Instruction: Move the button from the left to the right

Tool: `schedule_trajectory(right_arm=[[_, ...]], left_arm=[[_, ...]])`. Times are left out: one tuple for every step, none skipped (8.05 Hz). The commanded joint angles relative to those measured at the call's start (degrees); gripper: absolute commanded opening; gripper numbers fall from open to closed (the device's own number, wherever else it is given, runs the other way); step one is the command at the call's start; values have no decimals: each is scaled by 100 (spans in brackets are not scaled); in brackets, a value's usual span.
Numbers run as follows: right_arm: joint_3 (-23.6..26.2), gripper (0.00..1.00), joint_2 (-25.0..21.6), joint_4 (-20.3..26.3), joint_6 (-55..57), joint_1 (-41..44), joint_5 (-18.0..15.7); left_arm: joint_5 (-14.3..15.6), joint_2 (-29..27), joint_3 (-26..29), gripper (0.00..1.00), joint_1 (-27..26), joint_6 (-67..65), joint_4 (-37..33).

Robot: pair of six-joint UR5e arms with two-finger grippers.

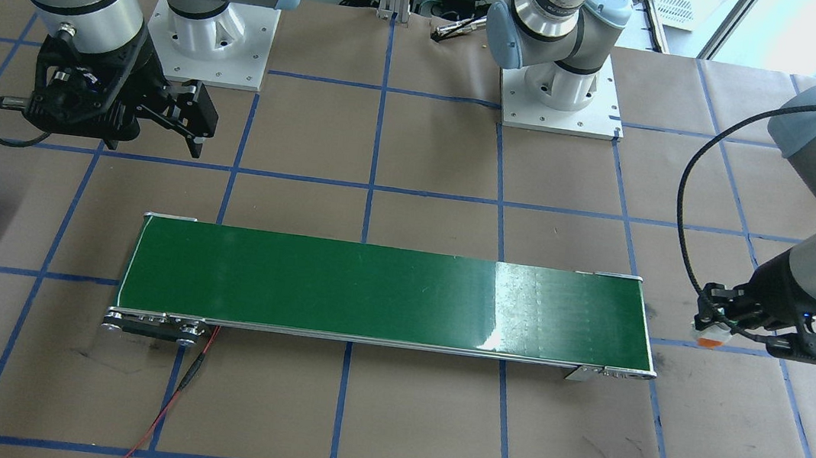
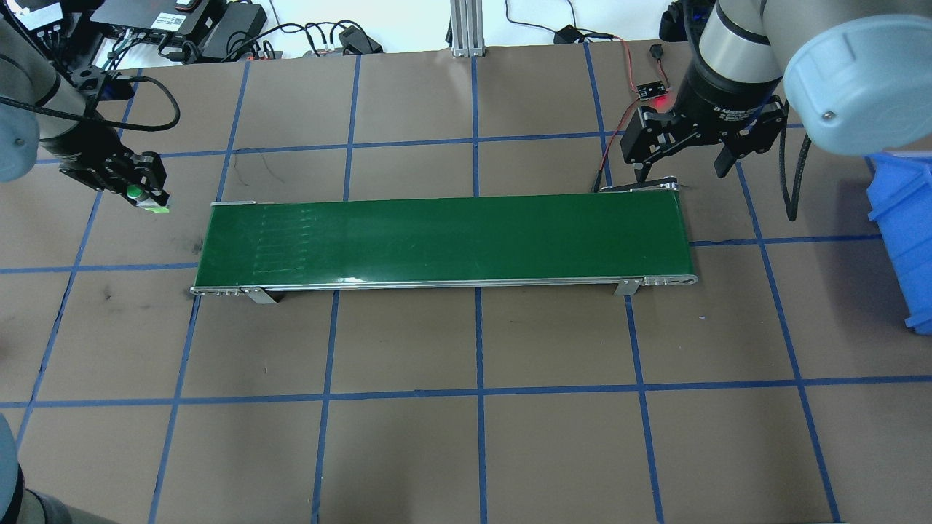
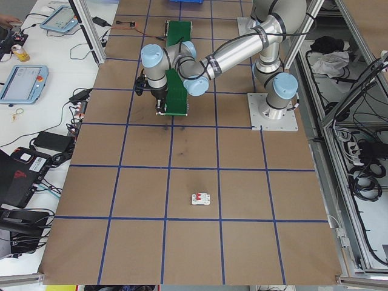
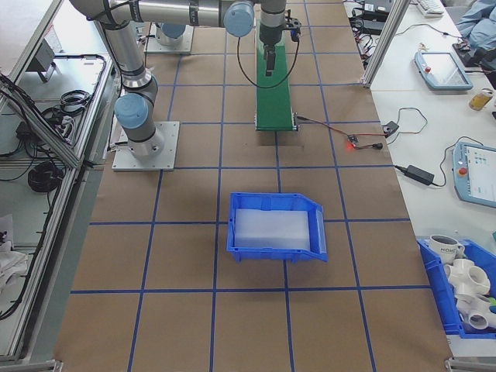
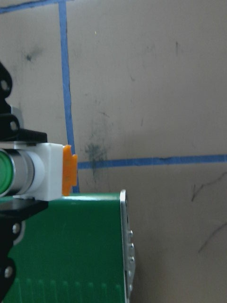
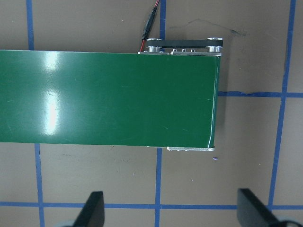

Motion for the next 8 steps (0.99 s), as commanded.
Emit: schedule_trajectory(right_arm=[[0, 100, 5, 0, -2, 0, -5], [9, 100, -3, 0, 6, 0, 4], [9, 100, 5, 0, 7, 0, 4], [9, 100, -3, 0, 7, 0, 4], [9, 100, 5, 0, 7, 0, 4], [9, 100, 5, 0, 7, 0, 4], [9, 100, 5, 0, 7, 0, 4], [9, 100, 5, 0, 7, 0, 4]], left_arm=[[-309, -34, -37, 0, -292, -147, 48], [-336, -60, -90, 0, -362, -382, 66], [-310, -113, -160, 0, -571, -602, 84], [-284, -122, -204, 0, -634, -613, 119], [-249, -139, -274, 0, -635, -587, 145], [-48, -157, -353, 0, -635, -439, 137], [171, -157, -467, 0, -635, -350, 137], [191, -157, -590, 0, -635, -428, 154]])
